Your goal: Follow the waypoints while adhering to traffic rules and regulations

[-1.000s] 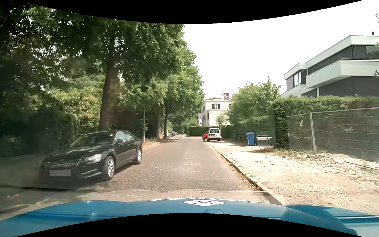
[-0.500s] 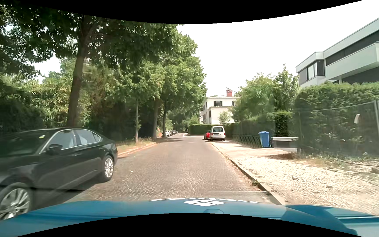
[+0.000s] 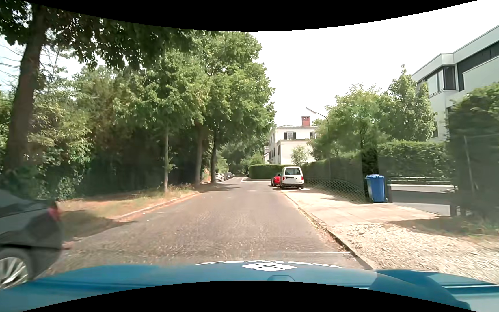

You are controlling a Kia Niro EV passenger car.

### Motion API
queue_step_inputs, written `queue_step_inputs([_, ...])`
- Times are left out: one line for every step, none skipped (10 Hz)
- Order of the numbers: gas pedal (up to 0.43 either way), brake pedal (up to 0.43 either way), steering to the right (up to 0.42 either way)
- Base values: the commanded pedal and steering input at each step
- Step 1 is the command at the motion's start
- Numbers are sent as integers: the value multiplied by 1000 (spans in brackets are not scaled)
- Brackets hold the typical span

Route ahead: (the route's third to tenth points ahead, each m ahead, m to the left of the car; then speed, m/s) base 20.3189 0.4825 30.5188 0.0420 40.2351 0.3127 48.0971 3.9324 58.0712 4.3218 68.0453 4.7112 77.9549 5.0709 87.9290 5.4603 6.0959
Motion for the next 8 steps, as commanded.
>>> queue_step_inputs([118,0,-15])
queue_step_inputs([118,0,-15])
queue_step_inputs([118,0,-15])
queue_step_inputs([118,0,-15])
queue_step_inputs([118,0,-15])
queue_step_inputs([118,0,-9])
queue_step_inputs([118,0,-6])
queue_step_inputs([118,0,-5])
